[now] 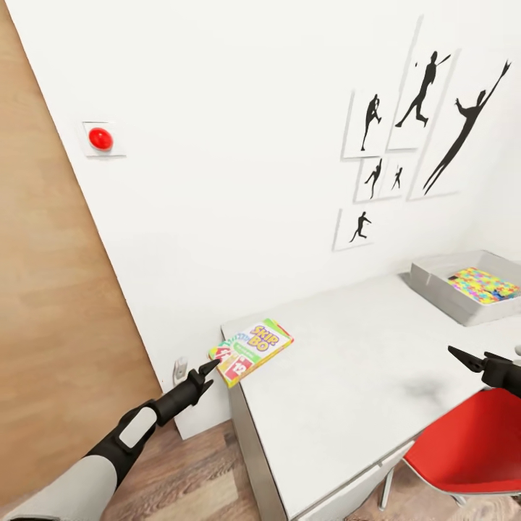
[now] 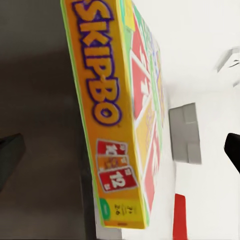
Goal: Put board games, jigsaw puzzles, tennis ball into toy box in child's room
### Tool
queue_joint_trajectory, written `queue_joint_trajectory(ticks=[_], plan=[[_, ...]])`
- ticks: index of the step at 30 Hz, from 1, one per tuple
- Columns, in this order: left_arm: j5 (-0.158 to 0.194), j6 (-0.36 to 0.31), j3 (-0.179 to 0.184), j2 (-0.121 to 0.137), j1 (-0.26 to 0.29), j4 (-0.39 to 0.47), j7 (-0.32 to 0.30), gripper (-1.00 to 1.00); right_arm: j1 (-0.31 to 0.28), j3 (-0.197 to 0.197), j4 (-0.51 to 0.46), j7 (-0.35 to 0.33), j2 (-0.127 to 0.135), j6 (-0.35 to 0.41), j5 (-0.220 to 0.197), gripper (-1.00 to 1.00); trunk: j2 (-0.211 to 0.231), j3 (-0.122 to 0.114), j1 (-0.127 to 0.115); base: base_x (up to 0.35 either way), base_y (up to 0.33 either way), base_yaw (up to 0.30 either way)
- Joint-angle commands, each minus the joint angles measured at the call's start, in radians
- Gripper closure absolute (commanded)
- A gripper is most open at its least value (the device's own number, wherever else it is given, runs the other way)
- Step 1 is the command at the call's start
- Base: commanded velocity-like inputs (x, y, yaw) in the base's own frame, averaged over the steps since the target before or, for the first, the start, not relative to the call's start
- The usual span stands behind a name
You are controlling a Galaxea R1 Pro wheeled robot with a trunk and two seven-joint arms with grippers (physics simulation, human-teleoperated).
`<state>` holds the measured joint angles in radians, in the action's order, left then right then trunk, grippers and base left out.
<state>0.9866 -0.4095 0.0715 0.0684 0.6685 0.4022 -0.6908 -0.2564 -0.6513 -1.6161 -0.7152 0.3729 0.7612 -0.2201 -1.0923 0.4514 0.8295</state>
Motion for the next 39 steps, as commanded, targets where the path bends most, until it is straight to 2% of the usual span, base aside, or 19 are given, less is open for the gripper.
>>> queue_joint_trajectory(ticks=[1, 13, 16, 21, 39], plan=[[0.011, -0.006, 0.006, 0.001, 0.001, 0.0, -0.001, -1.0, -0.001, -0.001, 0.0, -0.003, 0.0, 0.006, -0.002, -1.0, -0.001, 0.001, 0.0, 0.003, 0.001, -0.168], [0.016, -0.007, 0.0, 0.006, 0.002, -0.001, -0.002, -1.0, -0.001, -0.002, 0.0, -0.003, 0.0, 0.005, -0.002, -1.0, -0.001, 0.001, 0.0, 0.001, 0.0, -0.032], [0.018, -0.025, -0.003, 0.039, 0.003, -0.002, 0.0, -1.0, -0.001, -0.002, 0.001, -0.003, 0.001, 0.005, -0.002, -1.0, -0.001, 0.001, 0.0, 0.0, 0.0, 0.0], [0.018, -0.038, -0.004, 0.056, 0.003, -0.008, 0.001, -1.0, -0.001, -0.002, 0.0, -0.003, 0.0, 0.004, -0.002, -1.0, -0.001, 0.001, 0.0, 0.0, 0.0, 0.0], [0.021, -0.038, -0.004, 0.054, 0.004, -0.028, 0.003, -1.0, -0.001, -0.002, 0.001, -0.004, 0.001, 0.004, -0.002, -1.0, -0.001, 0.001, 0.0, 0.0, 0.0, -0.151]])
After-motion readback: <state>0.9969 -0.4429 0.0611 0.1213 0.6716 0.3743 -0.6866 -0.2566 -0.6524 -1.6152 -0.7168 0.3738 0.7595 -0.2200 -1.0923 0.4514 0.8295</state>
